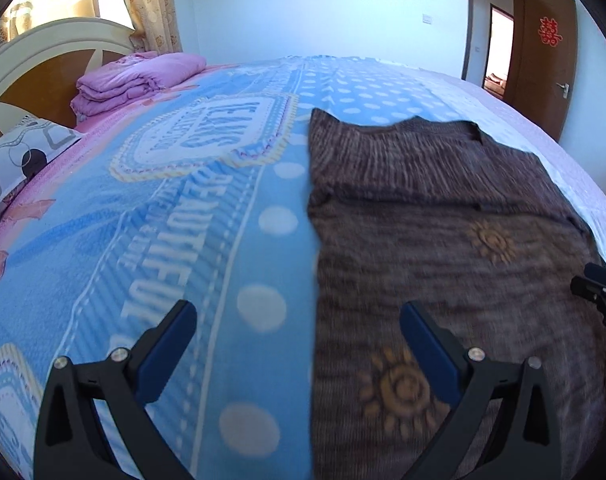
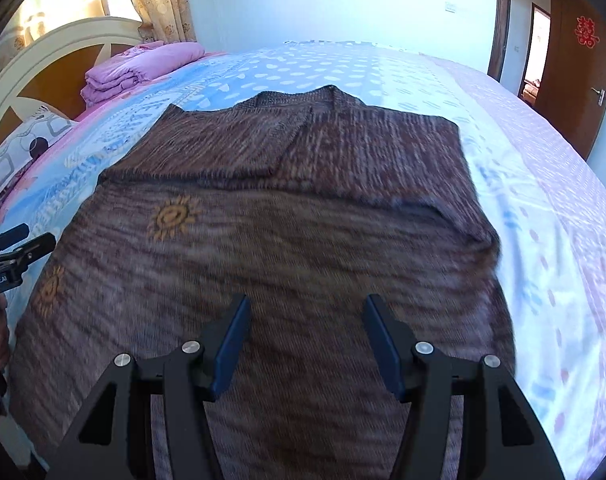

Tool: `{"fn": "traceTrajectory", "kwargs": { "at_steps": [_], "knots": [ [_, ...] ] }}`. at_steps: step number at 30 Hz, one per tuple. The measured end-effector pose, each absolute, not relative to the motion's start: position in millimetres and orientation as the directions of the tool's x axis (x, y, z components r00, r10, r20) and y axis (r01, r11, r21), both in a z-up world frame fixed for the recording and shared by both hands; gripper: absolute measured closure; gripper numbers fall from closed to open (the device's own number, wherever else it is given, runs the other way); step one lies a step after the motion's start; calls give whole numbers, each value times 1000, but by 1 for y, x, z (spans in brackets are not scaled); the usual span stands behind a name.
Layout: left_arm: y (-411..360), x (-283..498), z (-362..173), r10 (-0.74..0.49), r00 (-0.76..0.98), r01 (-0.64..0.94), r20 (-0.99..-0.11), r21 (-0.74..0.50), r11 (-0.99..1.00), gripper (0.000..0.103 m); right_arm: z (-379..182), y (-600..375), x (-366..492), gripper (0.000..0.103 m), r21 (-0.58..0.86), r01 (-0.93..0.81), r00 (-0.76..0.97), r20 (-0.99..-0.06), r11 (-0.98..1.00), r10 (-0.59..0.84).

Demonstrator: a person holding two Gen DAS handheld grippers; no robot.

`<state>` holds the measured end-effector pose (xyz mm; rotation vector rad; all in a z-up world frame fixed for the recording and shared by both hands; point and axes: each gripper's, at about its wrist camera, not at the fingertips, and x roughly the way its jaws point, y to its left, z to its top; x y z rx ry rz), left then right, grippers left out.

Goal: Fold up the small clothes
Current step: 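Move both grippers to the ribbed sweater hem and close on it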

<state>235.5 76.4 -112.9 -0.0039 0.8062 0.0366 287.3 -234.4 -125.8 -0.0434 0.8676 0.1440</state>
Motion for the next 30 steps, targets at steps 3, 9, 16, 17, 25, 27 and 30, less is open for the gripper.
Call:
{"fn": "traceTrajectory", "kwargs": {
  "at_steps": [3, 9, 16, 17, 25, 27, 30],
  "knots": [
    [76, 218, -112, 19, 689, -16, -725, 11, 1000, 0, -126, -239, 268, 44, 19, -144, 632, -767, 989, 107],
    [73, 181, -113, -27, 673, 39, -740, -1, 999, 5, -129, -245, 228, 44, 1, -153, 629, -772, 988, 99],
    [81, 139, -118, -111, 619, 79, -777, -79, 994, 24, -131, -244, 185, 43, -13, -176, 604, -791, 984, 98],
    [81, 133, -118, -125, 616, 87, -778, -90, 992, 29, -133, -244, 181, 43, -14, -179, 600, -794, 984, 99],
    [78, 99, -132, -262, 521, 114, -812, -238, 964, 61, -138, -246, 135, 43, -21, -206, 578, -809, 978, 105],
    [76, 95, -132, -248, 526, 108, -814, -225, 968, 61, -139, -249, 122, 43, -25, -204, 579, -809, 979, 101],
    [77, 93, -135, -251, 507, 91, -825, -238, 967, 61, -139, -254, 106, 43, -45, -198, 586, -806, 979, 82]
  ]
}}
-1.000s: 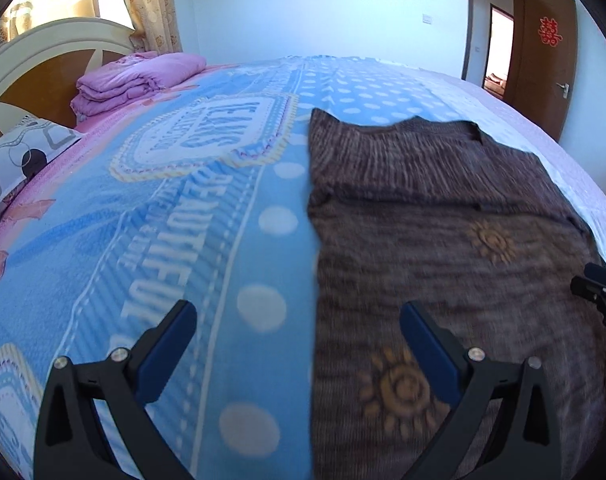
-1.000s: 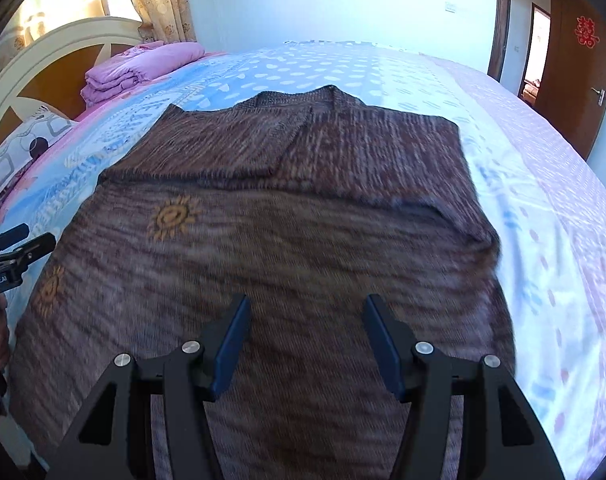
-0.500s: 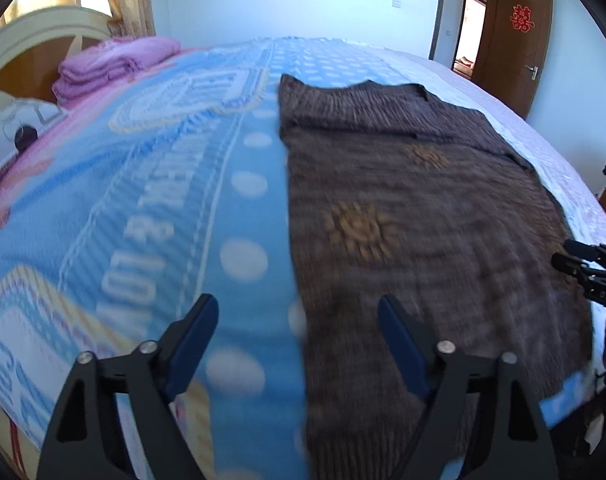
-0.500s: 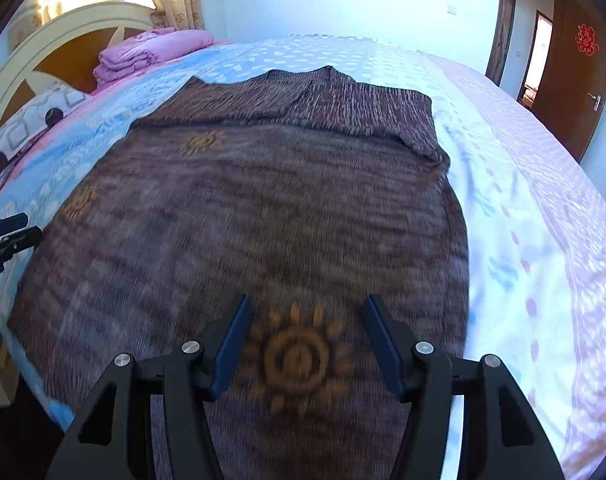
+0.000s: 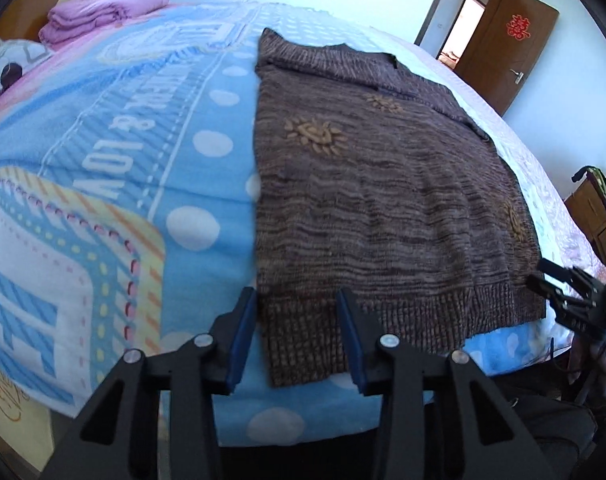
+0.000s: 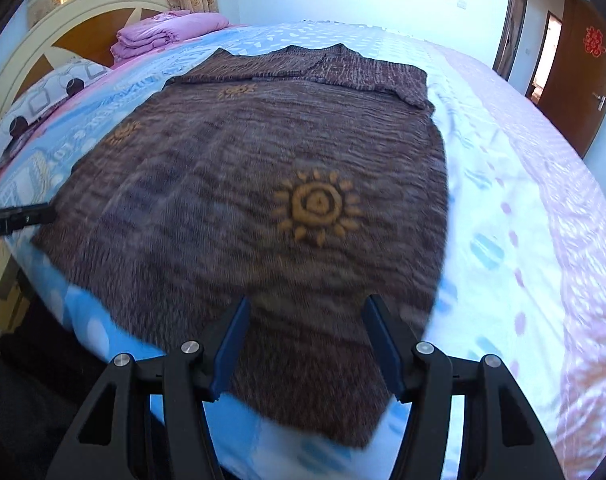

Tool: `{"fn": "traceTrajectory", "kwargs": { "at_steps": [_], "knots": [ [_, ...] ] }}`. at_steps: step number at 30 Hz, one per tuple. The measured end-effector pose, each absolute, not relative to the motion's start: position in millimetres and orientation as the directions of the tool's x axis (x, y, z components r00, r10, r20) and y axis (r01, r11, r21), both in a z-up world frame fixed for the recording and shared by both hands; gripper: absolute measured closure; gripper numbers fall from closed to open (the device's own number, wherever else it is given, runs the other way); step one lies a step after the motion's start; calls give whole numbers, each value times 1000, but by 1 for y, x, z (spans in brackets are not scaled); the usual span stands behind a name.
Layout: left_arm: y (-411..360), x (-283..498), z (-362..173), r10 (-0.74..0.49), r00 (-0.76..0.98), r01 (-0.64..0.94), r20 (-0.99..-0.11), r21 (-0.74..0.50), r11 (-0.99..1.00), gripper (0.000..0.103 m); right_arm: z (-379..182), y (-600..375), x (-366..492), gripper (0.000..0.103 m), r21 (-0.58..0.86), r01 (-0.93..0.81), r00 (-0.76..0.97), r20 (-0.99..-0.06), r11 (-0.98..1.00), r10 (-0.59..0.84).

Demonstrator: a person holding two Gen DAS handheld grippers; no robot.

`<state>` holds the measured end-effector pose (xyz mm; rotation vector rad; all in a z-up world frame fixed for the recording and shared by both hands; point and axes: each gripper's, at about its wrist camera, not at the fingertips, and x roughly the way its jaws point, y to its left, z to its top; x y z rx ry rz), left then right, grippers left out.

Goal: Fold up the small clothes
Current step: 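Move both grippers to the ribbed sweater hem and close on it, then lift the hem with both grippers and fold it toward the collar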

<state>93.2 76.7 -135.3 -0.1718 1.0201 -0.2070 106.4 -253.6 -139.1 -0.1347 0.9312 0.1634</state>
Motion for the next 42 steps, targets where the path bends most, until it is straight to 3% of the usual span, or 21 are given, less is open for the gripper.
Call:
{"fn": "traceTrajectory", "kwargs": {
  "at_steps": [6, 9, 11, 23, 25, 26, 27, 28, 30, 32, 37, 42],
  "knots": [
    [74, 86, -136, -214, 500, 88, -839, -196, 977, 61, -130, -274, 86, 43, -19, -157, 607, -790, 987, 81],
    [76, 86, -138, -209, 514, 96, -832, -186, 978, 73, -125, -285, 79, 43, 4, -131, 621, -779, 991, 86],
    [76, 86, -136, -241, 514, 119, -823, -210, 970, 94, -124, -291, 74, 43, 16, -113, 626, -775, 993, 84],
    [76, 86, -135, -278, 516, 134, -810, -244, 960, 94, -147, -311, 73, 43, 225, -74, 552, -802, 972, 228],
    [77, 87, -136, -275, 517, 125, -810, -246, 961, 90, -155, -311, 75, 49, 232, -65, 537, -812, 970, 231],
    [77, 87, -137, -274, 518, 120, -810, -248, 961, 89, -156, -311, 74, 60, 225, -66, 541, -811, 972, 224],
    [79, 87, -138, -279, 516, 116, -810, -256, 960, 89, -155, -309, 73, 73, 212, -80, 542, -811, 974, 221],
    [79, 87, -138, -281, 515, 117, -810, -259, 959, 89, -154, -309, 73, 98, 230, -96, 538, -806, 968, 245],
    [79, 88, -138, -287, 515, 119, -808, -265, 957, 89, -150, -308, 70, 99, 265, -120, 546, -787, 957, 287],
    [78, 85, -134, -306, 515, 155, -801, -264, 952, 95, -143, -309, 67, 99, 280, -140, 564, -766, 950, 309],
    [92, 80, -105, -343, 598, 165, -725, -308, 937, 96, -113, -331, 57, 99, 366, -147, 669, -648, 919, 364],
    [105, 84, -100, -383, 597, 145, -705, -374, 916, 96, -102, -346, 53, 99, 416, -125, 712, -595, 901, 374]
  ]
}}
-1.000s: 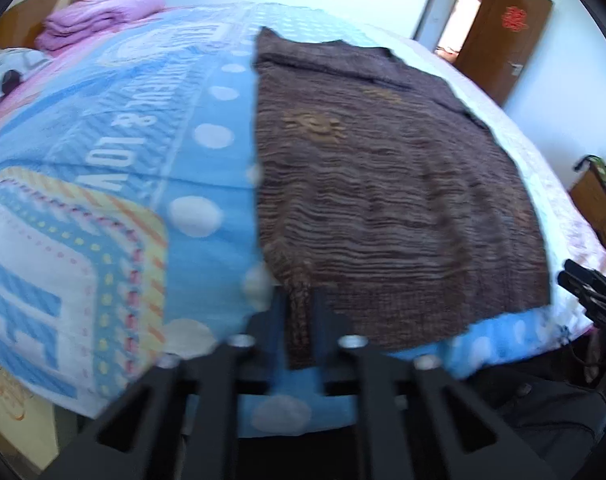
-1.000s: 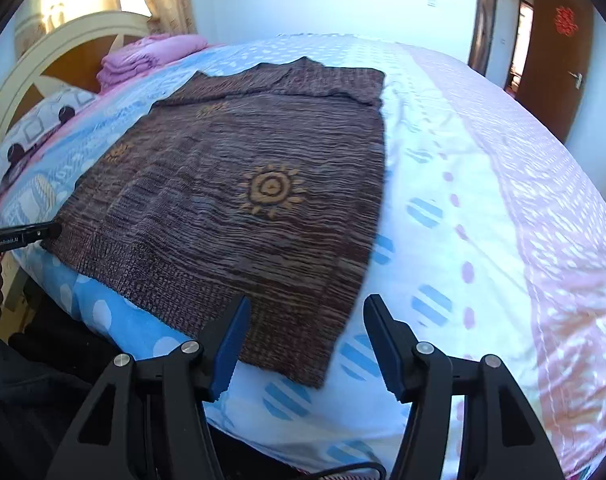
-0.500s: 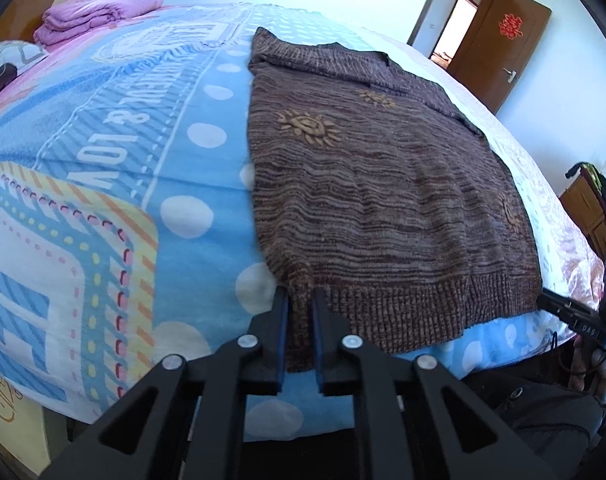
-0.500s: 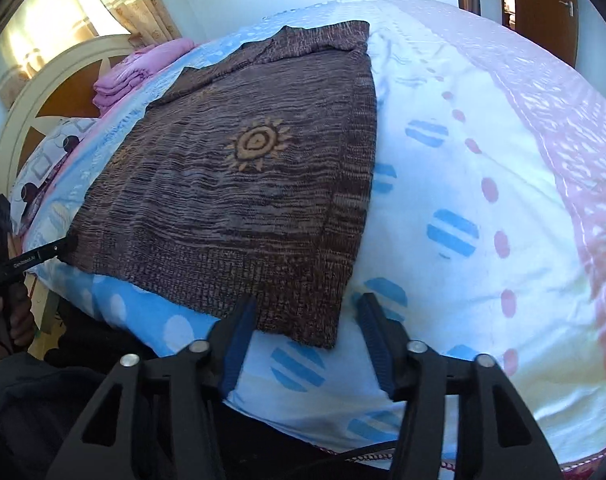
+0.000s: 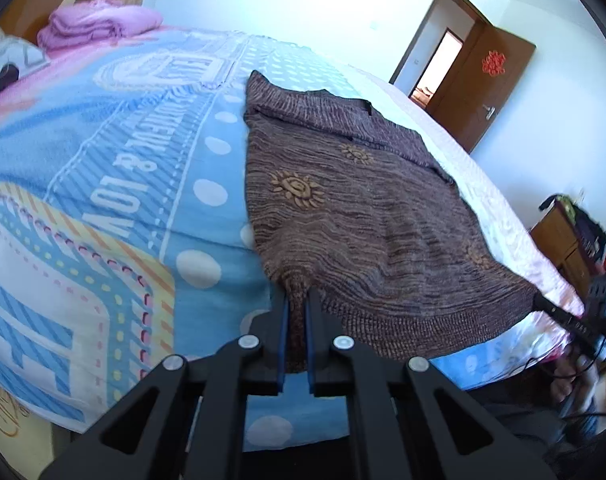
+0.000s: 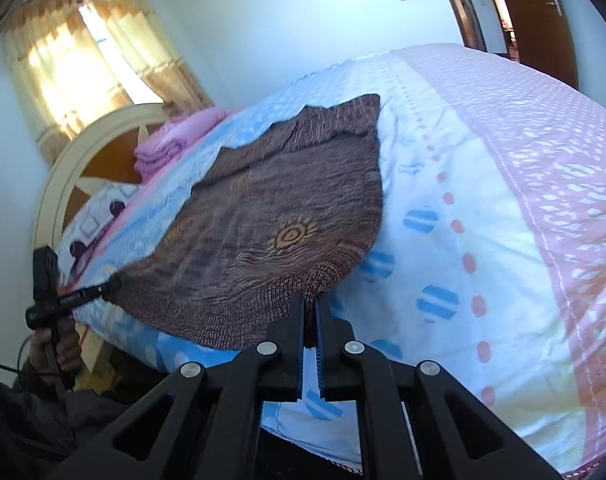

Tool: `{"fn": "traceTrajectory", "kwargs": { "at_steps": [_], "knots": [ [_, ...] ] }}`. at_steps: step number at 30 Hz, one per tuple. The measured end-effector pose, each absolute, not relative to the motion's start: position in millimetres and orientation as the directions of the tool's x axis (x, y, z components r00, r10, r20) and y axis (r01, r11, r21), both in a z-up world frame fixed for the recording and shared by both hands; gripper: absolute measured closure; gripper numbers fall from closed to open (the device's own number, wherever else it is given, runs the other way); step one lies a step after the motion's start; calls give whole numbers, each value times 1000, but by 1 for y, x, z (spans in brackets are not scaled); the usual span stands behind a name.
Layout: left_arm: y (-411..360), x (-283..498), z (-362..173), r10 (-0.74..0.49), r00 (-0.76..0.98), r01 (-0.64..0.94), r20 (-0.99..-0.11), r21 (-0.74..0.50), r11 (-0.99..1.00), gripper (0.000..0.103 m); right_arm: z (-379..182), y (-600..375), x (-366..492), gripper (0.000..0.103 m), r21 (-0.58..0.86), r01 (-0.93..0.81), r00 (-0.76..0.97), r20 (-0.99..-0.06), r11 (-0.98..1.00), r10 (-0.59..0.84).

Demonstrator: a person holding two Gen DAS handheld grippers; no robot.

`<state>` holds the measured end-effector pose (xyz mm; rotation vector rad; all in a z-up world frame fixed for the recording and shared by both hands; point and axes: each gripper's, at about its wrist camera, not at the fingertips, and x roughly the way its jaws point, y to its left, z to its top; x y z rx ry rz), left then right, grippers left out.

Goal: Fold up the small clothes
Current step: 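Lift the hem with both grippers and fold it toward the collar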

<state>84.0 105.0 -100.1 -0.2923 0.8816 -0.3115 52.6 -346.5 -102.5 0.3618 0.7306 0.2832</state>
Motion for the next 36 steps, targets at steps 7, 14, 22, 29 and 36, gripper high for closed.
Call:
{"fn": "traceTrajectory", "kwargs": {
  "at_steps": [7, 14, 22, 29, 36],
  "knots": [
    [103, 91, -88, -409, 611, 160, -678, -400, 902, 96, -82, -345, 55, 99, 439, -154, 743, -539, 885, 397],
    [110, 111, -67, -417, 646, 154, -639, -425, 892, 96, -59, -351, 72, 99, 464, -162, 773, -488, 871, 404],
    [111, 146, -34, -404, 708, 159, -579, -426, 890, 96, -19, -355, 103, 99, 453, -169, 825, -421, 875, 377],
    [112, 185, -17, -381, 743, 142, -551, -427, 893, 96, 3, -362, 145, 99, 453, -163, 851, -385, 876, 357],
    [105, 226, -9, -358, 746, 135, -562, -399, 907, 96, 18, -360, 195, 99, 426, -159, 857, -389, 891, 339]
  ]
}}
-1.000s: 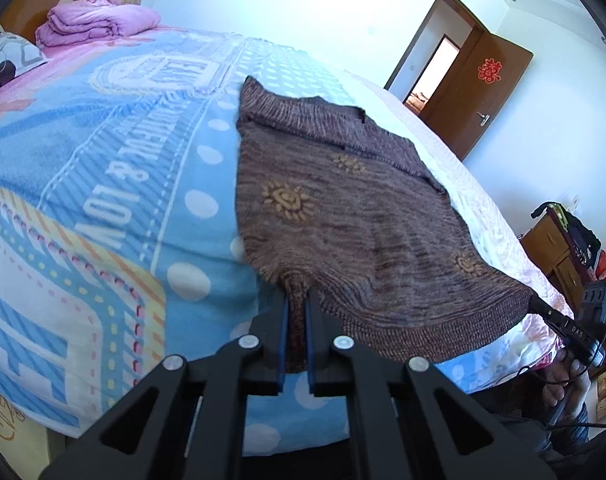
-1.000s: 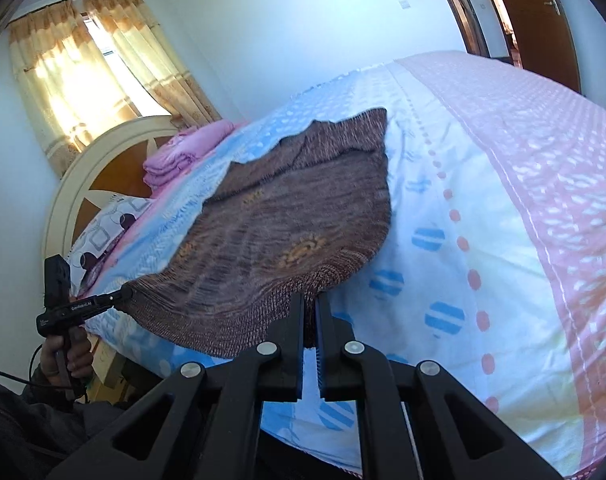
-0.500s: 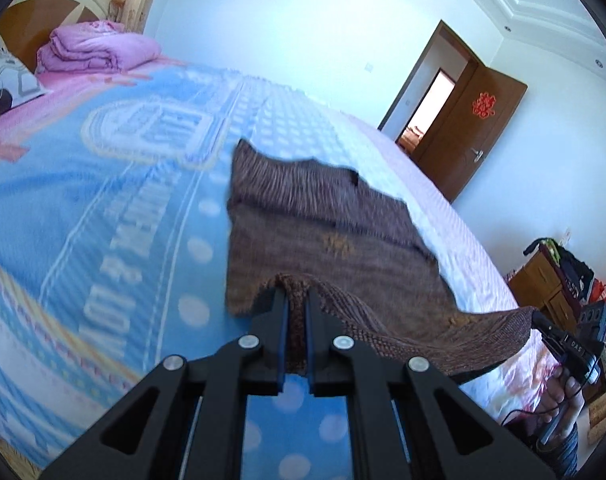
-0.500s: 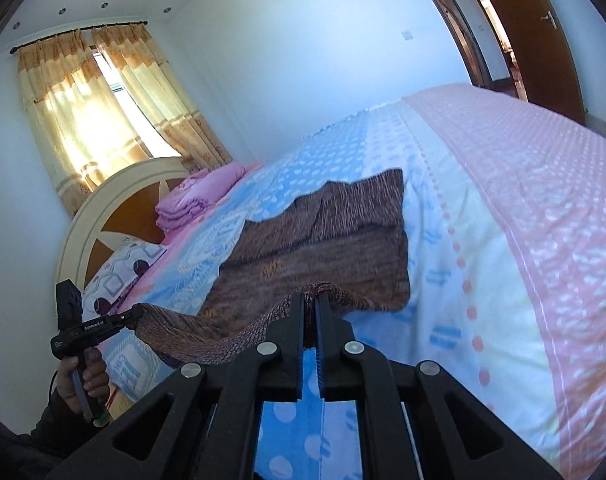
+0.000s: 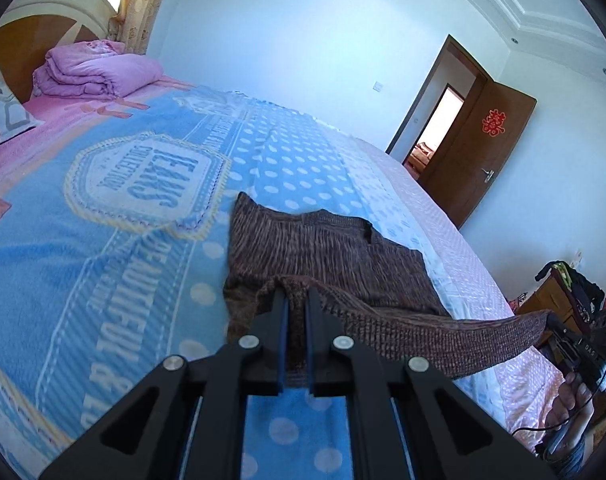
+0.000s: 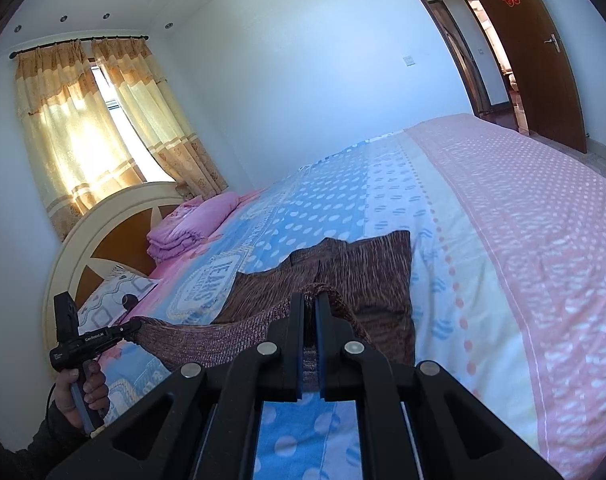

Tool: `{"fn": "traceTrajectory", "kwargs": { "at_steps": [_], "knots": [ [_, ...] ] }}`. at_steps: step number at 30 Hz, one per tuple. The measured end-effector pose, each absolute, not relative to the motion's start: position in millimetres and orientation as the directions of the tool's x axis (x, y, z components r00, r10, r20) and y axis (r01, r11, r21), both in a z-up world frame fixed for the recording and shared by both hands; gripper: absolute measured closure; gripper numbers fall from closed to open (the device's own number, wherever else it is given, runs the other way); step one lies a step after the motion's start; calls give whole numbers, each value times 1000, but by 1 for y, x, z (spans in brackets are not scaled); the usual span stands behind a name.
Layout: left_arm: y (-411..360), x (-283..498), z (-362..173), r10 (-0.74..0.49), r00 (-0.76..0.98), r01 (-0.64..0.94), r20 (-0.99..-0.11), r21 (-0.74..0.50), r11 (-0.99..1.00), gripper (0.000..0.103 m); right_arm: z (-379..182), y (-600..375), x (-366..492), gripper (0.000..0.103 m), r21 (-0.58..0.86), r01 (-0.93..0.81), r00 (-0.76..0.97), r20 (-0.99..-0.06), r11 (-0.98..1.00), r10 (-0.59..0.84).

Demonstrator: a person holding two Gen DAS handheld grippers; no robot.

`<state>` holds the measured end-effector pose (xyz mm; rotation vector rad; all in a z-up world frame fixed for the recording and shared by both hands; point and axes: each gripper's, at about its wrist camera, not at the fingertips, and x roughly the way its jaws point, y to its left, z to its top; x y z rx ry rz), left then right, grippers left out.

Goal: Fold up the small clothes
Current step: 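Lift the hem with both grippers and fold it toward the collar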

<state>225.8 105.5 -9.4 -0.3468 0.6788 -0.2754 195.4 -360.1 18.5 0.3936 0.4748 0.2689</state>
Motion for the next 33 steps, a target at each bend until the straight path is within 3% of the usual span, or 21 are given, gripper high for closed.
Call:
{"fn": "traceTrajectory", "kwargs": {
  "at_steps": [16, 30, 32, 33],
  "knots": [
    [97, 336, -9, -339, 731, 105, -592, -394, 913, 96, 26, -372, 315, 99, 379, -88, 849, -455, 921, 268],
    [80, 449, -86, -271, 620, 28, -737, -324, 946, 95, -56, -375, 449, 99, 317, 40, 750, -636, 948, 181],
    [76, 459, -98, -230, 599, 5, -767, -283, 959, 86, -74, -378, 467, 99, 290, 59, 718, -677, 955, 161],
    [75, 464, -103, -190, 590, -14, -785, -245, 970, 86, -81, -378, 472, 98, 251, 74, 710, -693, 965, 126]
  ]
}}
